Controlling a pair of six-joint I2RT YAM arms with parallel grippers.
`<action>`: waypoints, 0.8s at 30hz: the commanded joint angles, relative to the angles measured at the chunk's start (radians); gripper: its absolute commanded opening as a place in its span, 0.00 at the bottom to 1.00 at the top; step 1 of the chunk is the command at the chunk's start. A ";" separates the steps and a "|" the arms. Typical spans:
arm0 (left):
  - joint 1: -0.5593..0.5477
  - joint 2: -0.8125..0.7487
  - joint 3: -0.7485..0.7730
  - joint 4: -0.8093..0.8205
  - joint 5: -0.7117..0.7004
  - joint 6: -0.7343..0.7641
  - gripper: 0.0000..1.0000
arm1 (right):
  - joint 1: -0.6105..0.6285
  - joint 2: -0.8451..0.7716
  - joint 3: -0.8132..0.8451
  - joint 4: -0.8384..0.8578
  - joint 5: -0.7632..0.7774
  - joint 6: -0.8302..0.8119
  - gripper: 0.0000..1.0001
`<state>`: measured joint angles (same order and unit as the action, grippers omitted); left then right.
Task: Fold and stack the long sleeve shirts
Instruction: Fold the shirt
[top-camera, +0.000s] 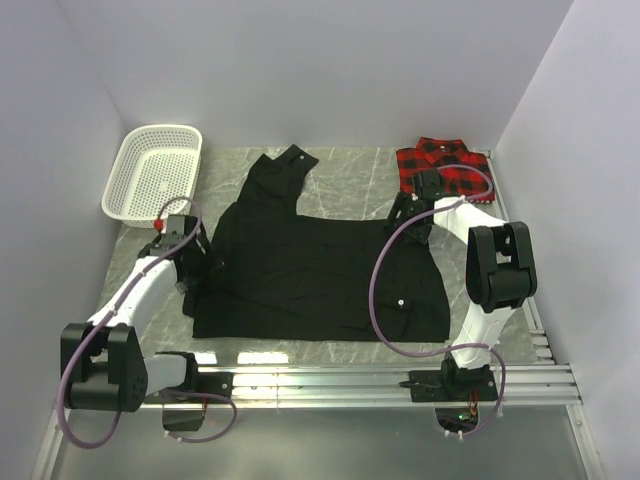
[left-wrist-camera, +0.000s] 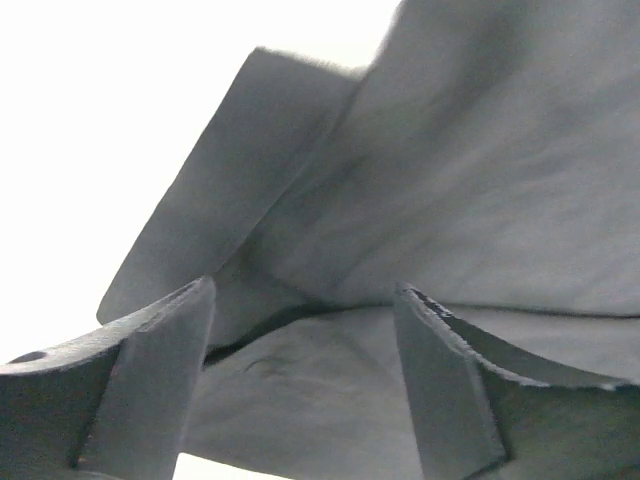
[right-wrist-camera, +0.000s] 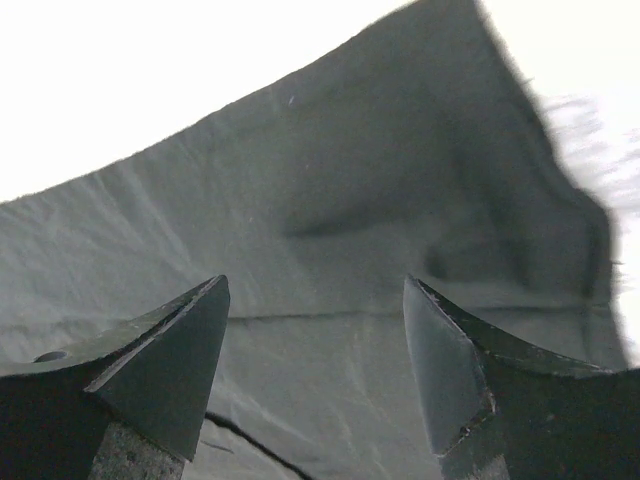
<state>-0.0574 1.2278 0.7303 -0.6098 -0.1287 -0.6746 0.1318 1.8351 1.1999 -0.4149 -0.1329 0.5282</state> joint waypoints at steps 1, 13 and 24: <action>0.005 -0.010 0.108 0.025 -0.031 0.033 0.79 | 0.006 -0.063 0.084 -0.036 0.110 -0.042 0.77; 0.011 0.459 0.521 0.188 -0.002 0.161 0.84 | -0.021 0.039 0.265 -0.120 0.214 -0.091 0.77; 0.013 0.777 0.776 0.186 0.058 0.233 0.70 | -0.064 0.055 0.233 -0.094 0.200 -0.093 0.77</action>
<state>-0.0483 1.9953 1.4506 -0.4313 -0.0860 -0.4862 0.0826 1.8935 1.4338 -0.5182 0.0456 0.4480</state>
